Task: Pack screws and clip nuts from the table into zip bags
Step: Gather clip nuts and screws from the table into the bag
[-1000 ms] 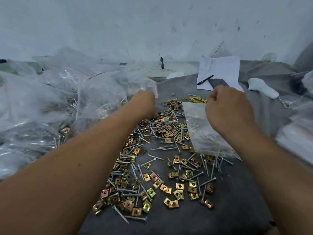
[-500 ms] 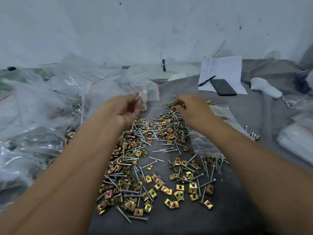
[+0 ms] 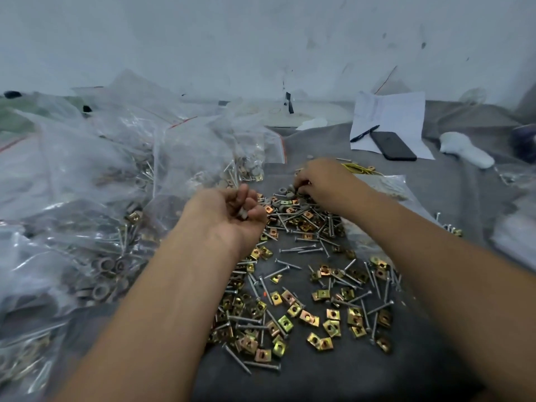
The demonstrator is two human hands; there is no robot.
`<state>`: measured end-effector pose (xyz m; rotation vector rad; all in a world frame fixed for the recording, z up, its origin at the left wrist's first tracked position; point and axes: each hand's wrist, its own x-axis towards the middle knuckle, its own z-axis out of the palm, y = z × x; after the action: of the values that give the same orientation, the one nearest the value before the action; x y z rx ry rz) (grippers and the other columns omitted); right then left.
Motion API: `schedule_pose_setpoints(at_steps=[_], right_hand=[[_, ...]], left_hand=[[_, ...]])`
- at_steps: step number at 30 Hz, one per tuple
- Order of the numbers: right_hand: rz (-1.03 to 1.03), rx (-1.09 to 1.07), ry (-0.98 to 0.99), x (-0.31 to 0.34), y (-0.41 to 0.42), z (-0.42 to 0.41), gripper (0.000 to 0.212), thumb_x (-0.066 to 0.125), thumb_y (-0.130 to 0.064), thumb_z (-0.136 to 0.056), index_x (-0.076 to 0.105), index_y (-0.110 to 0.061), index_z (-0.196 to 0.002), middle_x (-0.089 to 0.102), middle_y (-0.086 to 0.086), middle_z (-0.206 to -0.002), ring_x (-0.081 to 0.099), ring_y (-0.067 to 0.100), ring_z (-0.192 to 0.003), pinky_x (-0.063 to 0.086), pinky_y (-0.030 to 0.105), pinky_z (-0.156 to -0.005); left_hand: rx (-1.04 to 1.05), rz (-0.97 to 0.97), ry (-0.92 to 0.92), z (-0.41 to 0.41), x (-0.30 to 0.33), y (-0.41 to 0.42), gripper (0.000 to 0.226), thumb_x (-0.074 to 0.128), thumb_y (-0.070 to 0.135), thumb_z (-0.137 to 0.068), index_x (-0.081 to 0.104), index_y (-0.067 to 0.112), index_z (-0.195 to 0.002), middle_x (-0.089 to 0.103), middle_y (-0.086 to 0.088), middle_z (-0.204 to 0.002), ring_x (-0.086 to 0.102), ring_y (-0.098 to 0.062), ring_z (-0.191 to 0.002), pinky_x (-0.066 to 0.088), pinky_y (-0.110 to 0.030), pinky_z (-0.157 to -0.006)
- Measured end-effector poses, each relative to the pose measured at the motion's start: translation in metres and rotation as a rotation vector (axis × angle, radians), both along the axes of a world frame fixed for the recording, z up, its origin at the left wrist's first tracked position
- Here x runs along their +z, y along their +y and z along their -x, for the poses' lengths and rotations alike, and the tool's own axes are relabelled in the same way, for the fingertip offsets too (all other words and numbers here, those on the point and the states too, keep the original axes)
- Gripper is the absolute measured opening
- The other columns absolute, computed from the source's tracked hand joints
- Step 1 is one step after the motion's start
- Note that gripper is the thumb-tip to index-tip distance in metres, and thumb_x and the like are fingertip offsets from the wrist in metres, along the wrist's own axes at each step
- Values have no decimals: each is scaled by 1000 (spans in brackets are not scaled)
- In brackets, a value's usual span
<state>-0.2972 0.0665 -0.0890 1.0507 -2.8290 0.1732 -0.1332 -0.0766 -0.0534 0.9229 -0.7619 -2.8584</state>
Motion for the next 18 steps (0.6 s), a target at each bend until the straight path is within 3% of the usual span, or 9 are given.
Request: schedule_pose_setpoints(at_steps=[5, 8, 12, 16, 18], right_hand=[[-92, -34, 115, 0, -3, -4, 15, 63, -28, -100, 72, -29, -112, 66, 7, -126, 54, 29, -127, 45, 43, -103], [-105, -79, 97, -1, -2, -4, 14, 59, -25, -102, 70, -27, -111, 62, 7, -124, 53, 29, -121, 42, 43, -102], [190, -103, -11, 3, 1, -7, 11, 58, -15, -103, 67, -13, -109, 62, 9, -112, 55, 26, -107, 43, 37, -89], [508, -28, -167, 18, -4, -20, 8, 56, -13, -104, 63, -14, -107, 64, 2, -100, 57, 15, -91, 43, 30, -79], [650, 110, -252, 36, -9, -34, 8, 60, -8, -102, 64, -15, -104, 64, -4, -91, 58, 6, -79, 45, 22, -74]], left_hand=[[40, 3, 85, 0, 11, -12, 29, 40, -1, -104, 59, 2, -82, 54, -10, -73, 41, -12, -60, 34, -16, -41], [79, -10, 65, -4, 7, -21, 31, 37, -1, -104, 56, 4, -79, 49, -7, -76, 37, -11, -58, 31, -21, -48], [92, -26, 74, -4, 8, -25, 32, 37, 1, -106, 56, 3, -79, 50, -8, -75, 38, -12, -58, 31, -21, -51], [47, 2, 73, -4, 10, -22, 29, 37, 3, -106, 57, 1, -85, 52, -10, -81, 42, -15, -64, 34, -23, -54], [-22, 35, 46, -6, 9, -19, 28, 36, 7, -106, 59, -1, -92, 55, -15, -85, 45, -18, -68, 38, -25, -57]])
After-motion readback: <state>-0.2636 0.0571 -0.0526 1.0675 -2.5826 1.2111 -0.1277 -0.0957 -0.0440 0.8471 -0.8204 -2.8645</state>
